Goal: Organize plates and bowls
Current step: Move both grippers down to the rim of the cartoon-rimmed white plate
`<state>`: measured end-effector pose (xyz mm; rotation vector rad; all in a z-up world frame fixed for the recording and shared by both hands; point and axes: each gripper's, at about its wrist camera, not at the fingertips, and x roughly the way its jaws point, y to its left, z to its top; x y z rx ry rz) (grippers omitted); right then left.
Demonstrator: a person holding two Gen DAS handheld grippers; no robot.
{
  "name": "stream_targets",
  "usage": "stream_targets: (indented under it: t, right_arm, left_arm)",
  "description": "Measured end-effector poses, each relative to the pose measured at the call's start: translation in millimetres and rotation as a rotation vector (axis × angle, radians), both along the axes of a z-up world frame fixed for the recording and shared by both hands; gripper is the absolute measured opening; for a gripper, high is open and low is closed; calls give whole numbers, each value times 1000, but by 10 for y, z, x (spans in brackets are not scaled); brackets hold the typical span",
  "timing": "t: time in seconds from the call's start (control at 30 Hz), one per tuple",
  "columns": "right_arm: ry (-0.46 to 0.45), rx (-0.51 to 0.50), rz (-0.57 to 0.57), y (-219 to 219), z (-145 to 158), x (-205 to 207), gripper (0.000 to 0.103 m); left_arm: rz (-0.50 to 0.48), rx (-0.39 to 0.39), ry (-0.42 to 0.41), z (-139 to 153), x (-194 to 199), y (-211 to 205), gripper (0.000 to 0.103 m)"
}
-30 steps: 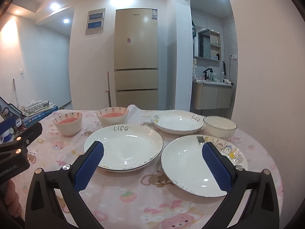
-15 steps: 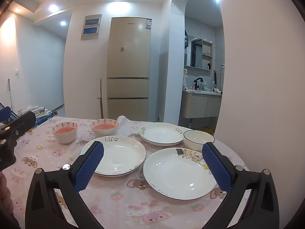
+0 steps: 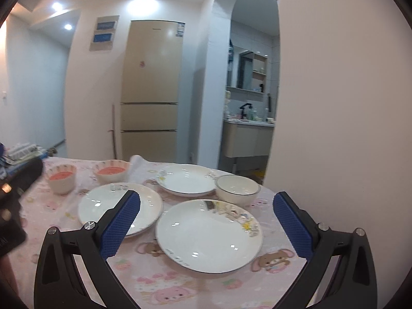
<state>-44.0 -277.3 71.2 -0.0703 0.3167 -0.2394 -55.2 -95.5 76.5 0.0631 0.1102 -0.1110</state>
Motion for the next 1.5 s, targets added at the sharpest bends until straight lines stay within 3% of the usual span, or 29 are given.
stream_targets:
  t: [0.2,0.47,0.7,0.83,1.1,1.17,1.23,1.43,1.5]
  right_arm:
    - [37,68,-26,-258,-39,64,103]
    - [139,113,0,-535,-205,248,103]
    - [150,112,3,-655,-297,296,103]
    - [165,129,0,-717,-329,338,94]
    - [172,162,-9,-882,-370,327,94]
    - [175,176,0,-918,-363,328,94]
    - [183,192,23,-965,-351,343,91]
    - [243,320,79,-1311,-341,575,76]
    - [275,370,84,-1426,-392,695,73]
  left_arm:
    - [-55,-66,10,12,83,-53,103]
    - [-106,11,92,-82,293,-339,103]
    - [-112,42,159,-194,444,-522,103]
    - [-126,32,195,-248,512,-560,103]
    - [-153,62,236,-292,608,-703,102]
    - [-161,62,266,-310,655,-726,95]
    - [-169,56,318,-339,741,-756,95]
    - [-249,-45,593,-536,1258,-811,63]
    - [-219,-21,616,-593,1344,-870,58]
